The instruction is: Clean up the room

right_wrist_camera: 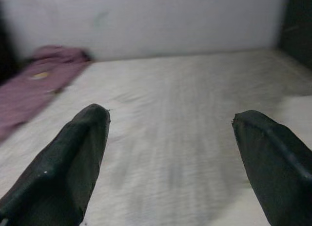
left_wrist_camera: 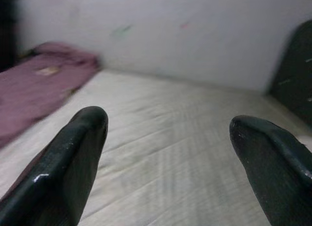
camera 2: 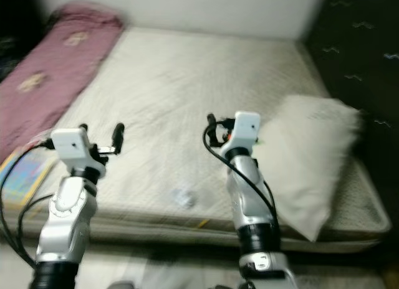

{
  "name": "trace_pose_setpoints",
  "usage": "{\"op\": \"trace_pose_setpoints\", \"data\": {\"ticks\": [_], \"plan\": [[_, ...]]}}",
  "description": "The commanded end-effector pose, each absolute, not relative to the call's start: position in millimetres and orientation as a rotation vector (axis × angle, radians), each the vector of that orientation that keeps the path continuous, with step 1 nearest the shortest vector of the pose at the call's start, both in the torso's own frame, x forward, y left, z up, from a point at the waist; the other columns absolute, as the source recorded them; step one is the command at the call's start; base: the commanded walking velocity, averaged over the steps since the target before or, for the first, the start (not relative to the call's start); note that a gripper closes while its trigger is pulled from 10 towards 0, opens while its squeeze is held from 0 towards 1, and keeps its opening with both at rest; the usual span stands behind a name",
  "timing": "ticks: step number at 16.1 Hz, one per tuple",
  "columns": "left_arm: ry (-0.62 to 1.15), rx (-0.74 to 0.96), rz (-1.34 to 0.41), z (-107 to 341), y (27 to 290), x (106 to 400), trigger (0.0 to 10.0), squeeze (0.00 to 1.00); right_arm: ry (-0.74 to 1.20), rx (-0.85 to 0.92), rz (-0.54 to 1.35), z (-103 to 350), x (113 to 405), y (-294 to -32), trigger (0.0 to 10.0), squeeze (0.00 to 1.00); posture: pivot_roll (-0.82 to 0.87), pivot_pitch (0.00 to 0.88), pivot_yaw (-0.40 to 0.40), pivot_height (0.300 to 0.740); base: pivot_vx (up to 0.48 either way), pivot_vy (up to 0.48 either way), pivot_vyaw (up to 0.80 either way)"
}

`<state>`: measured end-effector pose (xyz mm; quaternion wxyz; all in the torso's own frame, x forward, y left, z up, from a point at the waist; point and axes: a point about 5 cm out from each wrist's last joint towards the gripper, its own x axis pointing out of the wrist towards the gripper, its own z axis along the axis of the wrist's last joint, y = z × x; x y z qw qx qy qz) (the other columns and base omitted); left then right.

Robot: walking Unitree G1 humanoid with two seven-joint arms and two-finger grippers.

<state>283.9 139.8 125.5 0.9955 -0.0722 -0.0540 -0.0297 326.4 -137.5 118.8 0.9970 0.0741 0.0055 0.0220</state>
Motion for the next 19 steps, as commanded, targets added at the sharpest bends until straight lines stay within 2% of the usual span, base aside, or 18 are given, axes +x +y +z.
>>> {"op": "trace_pose_setpoints", "data": {"ticks": [1, 5, 8, 11, 15, 19], "plan": [[-0.097, -0.138, -0.079, 124, 138, 282, 10.0, 0.00, 0.000, 0.148, 0.033, 123, 328, -141, 10.0, 0.00, 0.12, 0.000, -0.043, 0.740, 0.364, 0.000, 0.00], [-0.098, -0.115, -0.056, 124, 136, 283, 10.0, 0.00, -0.002, 0.142, 0.037, 123, 328, -141, 10.0, 0.00, 0.12, 0.000, -0.045, 0.740, 0.172, 0.000, 0.00], [0.003, -0.061, 0.041, 114, 145, 284, 10.0, 0.00, -0.002, 0.137, 0.041, 123, 330, -142, 10.0, 0.00, 0.13, 0.000, -0.048, 0.740, 0.000, 0.000, 0.00], [0.019, -0.045, -0.150, 114, 147, 276, 10.0, 0.00, -0.002, 0.133, 0.040, 123, 332, -144, 10.0, 0.00, 0.14, 0.000, -0.040, 0.740, 0.000, 0.000, 0.00], [-0.015, 0.059, -0.164, 119, 145, 279, 10.0, 0.00, -0.008, 0.138, 0.027, 124, 331, -145, 10.0, 0.00, 0.14, 0.000, -0.044, 0.740, 0.000, 0.000, 0.00], [-0.057, 0.040, -0.104, 128, 143, 283, 10.0, 0.00, -0.011, 0.145, 0.011, 125, 331, -147, 10.0, 0.00, 0.13, 0.000, -0.032, 0.740, 0.000, 0.000, 0.00]]}}
